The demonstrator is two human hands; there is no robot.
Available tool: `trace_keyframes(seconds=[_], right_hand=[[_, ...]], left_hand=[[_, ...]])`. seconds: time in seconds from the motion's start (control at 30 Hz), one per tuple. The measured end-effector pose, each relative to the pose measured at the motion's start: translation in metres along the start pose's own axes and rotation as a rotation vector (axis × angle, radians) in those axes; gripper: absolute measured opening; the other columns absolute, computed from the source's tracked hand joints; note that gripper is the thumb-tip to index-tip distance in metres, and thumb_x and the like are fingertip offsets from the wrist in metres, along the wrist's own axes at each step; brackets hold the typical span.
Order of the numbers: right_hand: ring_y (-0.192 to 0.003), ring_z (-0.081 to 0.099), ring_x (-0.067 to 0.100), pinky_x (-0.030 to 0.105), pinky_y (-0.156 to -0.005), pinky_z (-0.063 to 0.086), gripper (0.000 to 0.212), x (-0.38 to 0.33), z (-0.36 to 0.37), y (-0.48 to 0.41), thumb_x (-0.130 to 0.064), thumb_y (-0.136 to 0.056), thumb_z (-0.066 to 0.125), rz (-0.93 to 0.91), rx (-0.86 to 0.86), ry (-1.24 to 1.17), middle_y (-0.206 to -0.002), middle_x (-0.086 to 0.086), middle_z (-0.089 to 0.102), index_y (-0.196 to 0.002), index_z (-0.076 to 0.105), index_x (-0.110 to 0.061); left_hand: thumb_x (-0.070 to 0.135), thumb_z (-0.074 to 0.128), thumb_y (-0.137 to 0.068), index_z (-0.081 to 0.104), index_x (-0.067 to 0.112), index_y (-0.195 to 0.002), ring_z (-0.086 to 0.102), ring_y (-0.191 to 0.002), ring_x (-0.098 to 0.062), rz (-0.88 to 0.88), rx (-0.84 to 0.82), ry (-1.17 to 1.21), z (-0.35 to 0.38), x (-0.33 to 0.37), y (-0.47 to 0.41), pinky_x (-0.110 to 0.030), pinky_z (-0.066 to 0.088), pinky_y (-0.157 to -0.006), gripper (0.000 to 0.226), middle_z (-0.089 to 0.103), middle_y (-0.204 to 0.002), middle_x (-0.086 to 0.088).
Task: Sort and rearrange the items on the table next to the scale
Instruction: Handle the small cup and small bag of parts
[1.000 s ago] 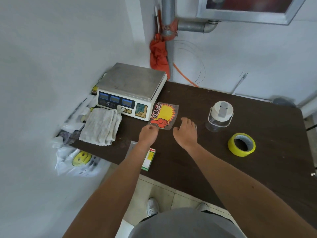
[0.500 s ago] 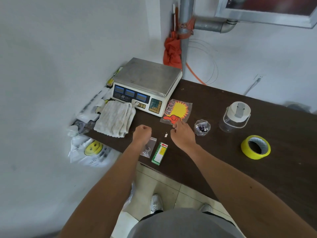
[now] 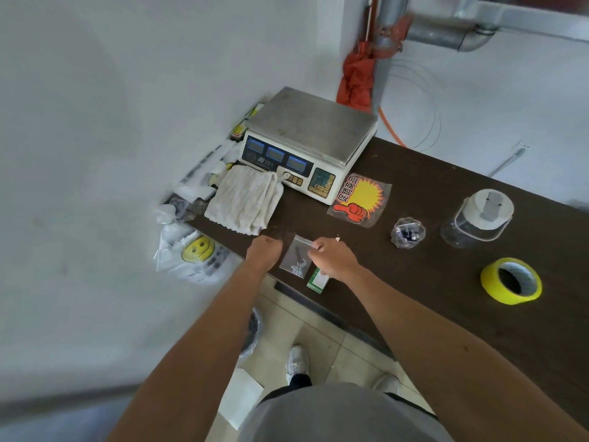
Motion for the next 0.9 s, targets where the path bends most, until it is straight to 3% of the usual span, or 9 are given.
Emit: trace_keyframes(seconds=[0.13, 0.27, 0.33, 0.47, 0.6, 0.67, 0.77, 0.9], right_hand=[[-0.08, 0.075, 0.026, 0.038, -0.072, 0.062, 0.046, -0.01, 0.019, 0.004, -0.029, -0.094, 0.051, 0.112, -0.145, -0.267, -0.111, 0.008, 0.065, -0.137, 0.053, -0.013], [-0.08, 0.076, 0.024, 0.036, -0.071, 0.062, 0.053, -0.017, 0.037, 0.002, -0.032, -0.094, 0.056, 0.221, -0.284, -0.443, -0.139, 0.01, 0.052, -0.142, 0.045, -0.014], [-0.078, 0.074, 0.023, 0.034, -0.066, 0.061, 0.049, -0.019, 0.04, 0.003, -0.031, -0.094, 0.057, 0.228, -0.303, -0.47, -0.141, 0.012, 0.05, -0.139, 0.047, -0.013], [-0.081, 0.072, 0.022, 0.037, -0.075, 0.062, 0.047, -0.014, 0.044, 0.002, -0.03, -0.095, 0.057, 0.248, -0.314, -0.484, -0.136, 0.014, 0.052, -0.138, 0.049, -0.012], [-0.092, 0.073, 0.025, 0.04, -0.082, 0.061, 0.041, -0.011, 0.042, 0.0, -0.031, -0.096, 0.056, 0.256, -0.316, -0.508, -0.143, 0.01, 0.048, -0.134, 0.051, -0.016], [-0.094, 0.074, 0.026, 0.042, -0.085, 0.06, 0.039, -0.011, 0.039, 0.001, -0.032, -0.096, 0.056, 0.267, -0.314, -0.535, -0.143, 0.01, 0.049, -0.132, 0.051, -0.018], [-0.092, 0.075, 0.025, 0.041, -0.084, 0.061, 0.044, -0.009, 0.036, 0.001, -0.034, -0.096, 0.056, 0.289, -0.295, -0.57, -0.143, 0.009, 0.048, -0.136, 0.049, -0.018], [-0.094, 0.074, 0.028, 0.044, -0.088, 0.059, 0.051, -0.007, 0.034, 0.0, -0.034, -0.095, 0.057, 0.289, -0.286, -0.579, -0.131, 0.003, 0.048, -0.142, 0.047, -0.016]], left_hand=[[0.022, 0.057, -0.092, 0.058, 0.015, -0.073, 0.058, -0.079, -0.027, -0.021, -0.048, 0.054, 0.004, -0.01, -0.001, -0.04, 0.053, -0.083, 0.02, 0.062, -0.082, -0.011], [0.016, 0.056, -0.091, 0.056, 0.013, -0.072, 0.054, -0.08, -0.027, -0.035, -0.107, 0.067, 0.009, -0.02, -0.002, -0.034, 0.045, -0.077, 0.019, 0.059, -0.085, -0.013], [0.014, 0.056, -0.09, 0.056, 0.013, -0.07, 0.051, -0.079, -0.025, -0.041, -0.114, 0.087, 0.009, -0.023, -0.004, -0.034, 0.044, -0.075, 0.02, 0.056, -0.082, -0.013], [0.018, 0.058, -0.09, 0.057, 0.015, -0.073, 0.058, -0.083, -0.025, -0.091, -0.126, 0.132, 0.009, -0.025, -0.009, -0.041, 0.055, -0.087, 0.017, 0.06, -0.086, -0.011], [0.023, 0.057, -0.08, 0.061, 0.01, -0.08, 0.054, -0.08, -0.024, -0.136, -0.184, 0.179, 0.014, -0.022, -0.012, -0.037, 0.048, -0.075, 0.014, 0.059, -0.087, -0.011], [0.026, 0.053, -0.071, 0.064, 0.007, -0.087, 0.052, -0.076, -0.024, -0.147, -0.224, 0.167, 0.019, -0.023, -0.015, -0.036, 0.046, -0.072, 0.027, 0.057, -0.085, -0.012], [0.022, 0.058, -0.09, 0.061, 0.013, -0.078, 0.054, -0.064, -0.017, -0.102, -0.197, 0.151, 0.021, -0.017, -0.013, -0.032, 0.05, -0.067, 0.016, 0.058, -0.073, -0.003], [0.011, 0.058, -0.092, 0.06, 0.017, -0.071, 0.055, -0.061, -0.013, -0.082, -0.17, 0.12, 0.025, -0.015, -0.016, -0.034, 0.054, -0.072, 0.022, 0.058, -0.07, 0.001]])
Point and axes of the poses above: each hand's wrist, its own y-axis away from the middle knuckle, its own z-axis out of the palm, x = y × z, the point moved 5 cm from there along -y, towards the middle knuckle
